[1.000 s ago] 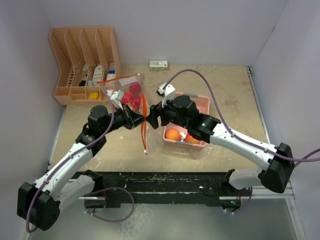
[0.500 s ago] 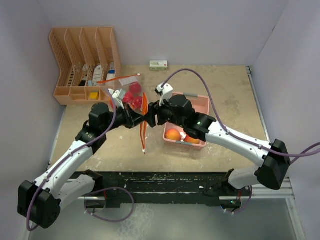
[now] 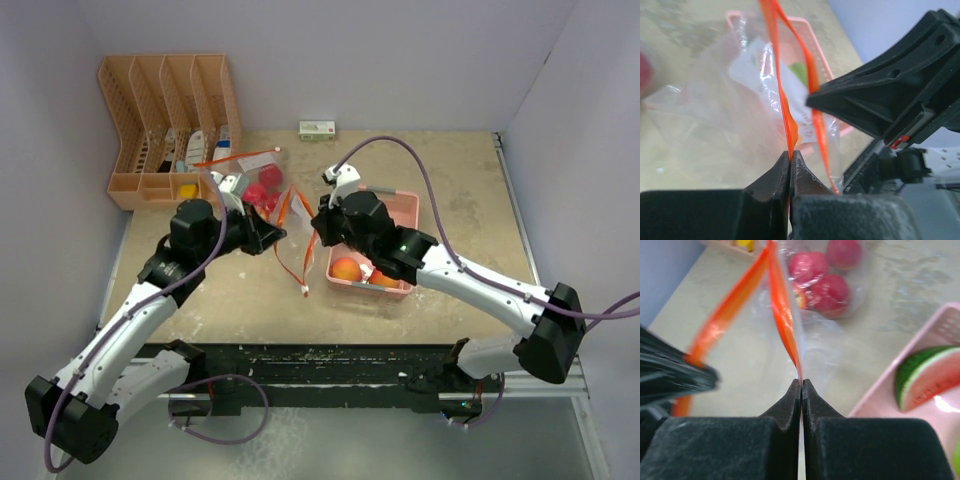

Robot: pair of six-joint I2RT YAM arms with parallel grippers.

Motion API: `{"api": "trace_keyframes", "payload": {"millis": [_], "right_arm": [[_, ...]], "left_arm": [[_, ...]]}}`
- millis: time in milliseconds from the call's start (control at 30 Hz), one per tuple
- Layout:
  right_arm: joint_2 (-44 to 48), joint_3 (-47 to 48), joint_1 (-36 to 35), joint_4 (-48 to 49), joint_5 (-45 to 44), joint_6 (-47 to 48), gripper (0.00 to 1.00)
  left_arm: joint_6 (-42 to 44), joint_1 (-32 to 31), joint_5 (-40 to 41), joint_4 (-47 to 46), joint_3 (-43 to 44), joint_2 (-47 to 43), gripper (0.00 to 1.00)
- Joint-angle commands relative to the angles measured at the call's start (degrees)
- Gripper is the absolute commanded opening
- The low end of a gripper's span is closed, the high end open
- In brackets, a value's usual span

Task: Place the food in the zip-top bag and seal the zipper
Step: Open the zipper of the food storage bag.

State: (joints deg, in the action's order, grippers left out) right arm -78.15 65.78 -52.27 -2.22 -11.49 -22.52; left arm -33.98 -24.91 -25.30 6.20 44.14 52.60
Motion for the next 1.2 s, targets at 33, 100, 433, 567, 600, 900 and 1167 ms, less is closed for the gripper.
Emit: {"api": "trace_keyframes", "payload": {"millis": [33, 100, 433, 567, 600, 900, 1167], "right_arm": [[4.29, -2.0, 0.6, -4.46, -19.8, -1.61, 0.0], [4.75, -2.64, 0.84, -6.56, -26.86, -3.77, 0.0], [0.51, -7.2, 1.12, 5.81, -10.1, -5.56, 0.0], [-2.97, -11.48, 1.12, 19.89, 1.75, -6.79, 0.0], [-3.78, -11.19, 1.11, 20.41, 3.06, -7.25, 0.0], [-0.62, -9.89, 1.11, 12.92, 2.69, -6.16, 0.51], [5.76, -6.36, 1.12, 4.41, -4.22, -5.78, 0.69]], "left_arm": [[12.91, -0.15, 21.85, 22.13, 13.91, -2.95, 0.0], [15.5, -0.17, 33.78, 30.61, 19.77, -2.77, 0.0], [21.8, -0.14, 51.89, 40.78, 30.35, -3.0, 0.0], [23.9, -0.14, 40.64, 35.82, 29.97, -3.42, 0.0], [23.79, -0.14, 36.75, 33.17, 28.99, -3.23, 0.0], [14.83, -0.14, 15.78, 13.52, 11.71, 3.32, 0.0], [13.05, -0.14, 17.91, 9.42, 6.22, 5.18, 0.0]]}}
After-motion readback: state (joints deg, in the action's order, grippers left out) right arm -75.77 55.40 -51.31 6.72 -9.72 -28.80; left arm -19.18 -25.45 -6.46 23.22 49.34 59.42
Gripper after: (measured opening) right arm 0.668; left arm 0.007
